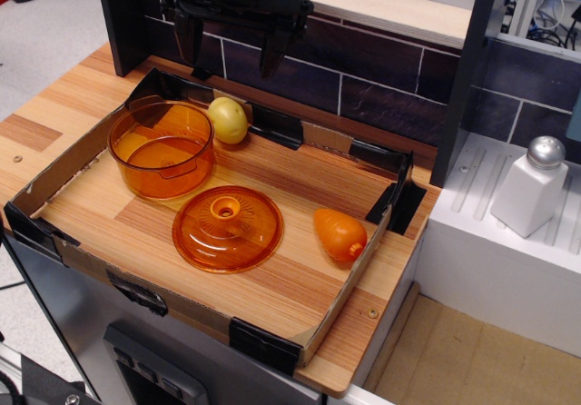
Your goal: Put carrot in pot
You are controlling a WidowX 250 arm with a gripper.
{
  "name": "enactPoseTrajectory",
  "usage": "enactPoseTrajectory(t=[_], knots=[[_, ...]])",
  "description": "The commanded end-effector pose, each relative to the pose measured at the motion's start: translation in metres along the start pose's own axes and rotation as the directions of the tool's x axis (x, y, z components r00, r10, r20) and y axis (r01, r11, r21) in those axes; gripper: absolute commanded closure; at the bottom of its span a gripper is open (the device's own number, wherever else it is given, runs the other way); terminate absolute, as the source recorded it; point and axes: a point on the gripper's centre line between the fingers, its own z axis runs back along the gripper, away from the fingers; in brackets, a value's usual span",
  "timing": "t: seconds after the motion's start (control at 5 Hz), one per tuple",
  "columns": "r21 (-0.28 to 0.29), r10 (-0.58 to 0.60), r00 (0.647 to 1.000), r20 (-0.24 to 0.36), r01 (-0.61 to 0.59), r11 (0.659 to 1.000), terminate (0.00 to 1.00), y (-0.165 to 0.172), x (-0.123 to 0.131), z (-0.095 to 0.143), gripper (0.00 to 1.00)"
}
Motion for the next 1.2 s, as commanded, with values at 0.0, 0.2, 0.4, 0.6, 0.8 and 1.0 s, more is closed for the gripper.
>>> enactPoseTrajectory(t=[0.0, 0.2, 0.4, 0.6, 0.8, 1.0], knots=[[0.000, 0.000, 1.000, 0.000, 0.000, 1.000, 0.00, 0.000, 0.000, 0.000, 0.00], [-0.008, 0.226, 0.974, 0.014, -0.226, 0.974, 0.00, -0.014, -0.008, 0.000, 0.00], [-0.032, 0.407, 0.912, 0.056, -0.405, 0.914, 0.00, -0.033, -0.017, -0.001, 0.00], [-0.024, 0.515, 0.856, 0.045, -0.514, 0.857, 0.00, -0.054, -0.036, -0.006, 0.00], [-0.027, 0.560, 0.828, -0.002, -0.560, 0.828, 0.00, -0.073, -0.067, -0.009, 0.00], [-0.019, 0.570, 0.820, -0.049, -0.572, 0.820, 0.00, -0.083, -0.091, -0.013, 0.00]])
